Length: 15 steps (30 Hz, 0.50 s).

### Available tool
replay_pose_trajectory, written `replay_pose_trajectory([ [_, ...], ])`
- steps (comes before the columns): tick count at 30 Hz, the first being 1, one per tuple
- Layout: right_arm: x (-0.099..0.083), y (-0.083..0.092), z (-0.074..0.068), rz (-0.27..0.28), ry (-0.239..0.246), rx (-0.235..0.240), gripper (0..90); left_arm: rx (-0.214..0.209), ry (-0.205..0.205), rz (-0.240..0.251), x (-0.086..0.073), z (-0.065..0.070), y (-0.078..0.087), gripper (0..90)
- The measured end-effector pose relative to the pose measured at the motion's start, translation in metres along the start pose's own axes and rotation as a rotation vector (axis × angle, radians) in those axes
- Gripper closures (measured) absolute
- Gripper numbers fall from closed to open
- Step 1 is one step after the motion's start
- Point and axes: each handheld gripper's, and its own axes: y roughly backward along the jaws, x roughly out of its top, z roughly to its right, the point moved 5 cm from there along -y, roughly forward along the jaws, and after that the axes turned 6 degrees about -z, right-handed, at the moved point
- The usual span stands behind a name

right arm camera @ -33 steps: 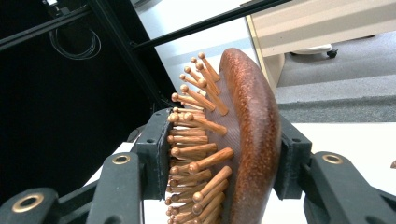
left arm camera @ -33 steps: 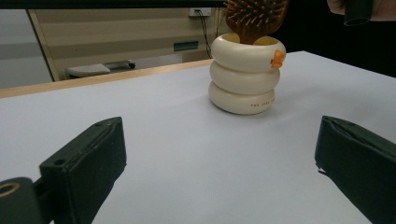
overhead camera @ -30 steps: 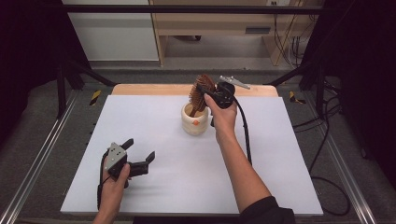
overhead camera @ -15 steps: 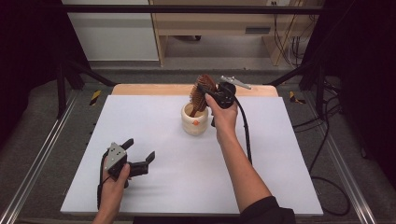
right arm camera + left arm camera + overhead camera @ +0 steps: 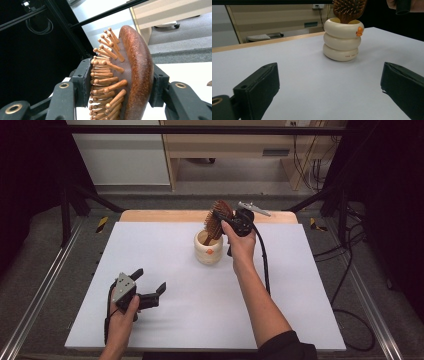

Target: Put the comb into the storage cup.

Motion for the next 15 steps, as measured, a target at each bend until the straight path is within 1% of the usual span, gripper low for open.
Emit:
replay_pose_trajectory([
  [8,-0.0006,0.0006,0.0019,-0.001,0.0,-0.004,46.2,0.002,0.003,0.001,0.0001,-0.0009,0.0004,2.1],
  [15,-0.0009,0.0013,0.004,-0.001,-0.012,-0.005,46.0,0.0,0.0,0.0,0.0,-0.0004,0.0,2.1],
])
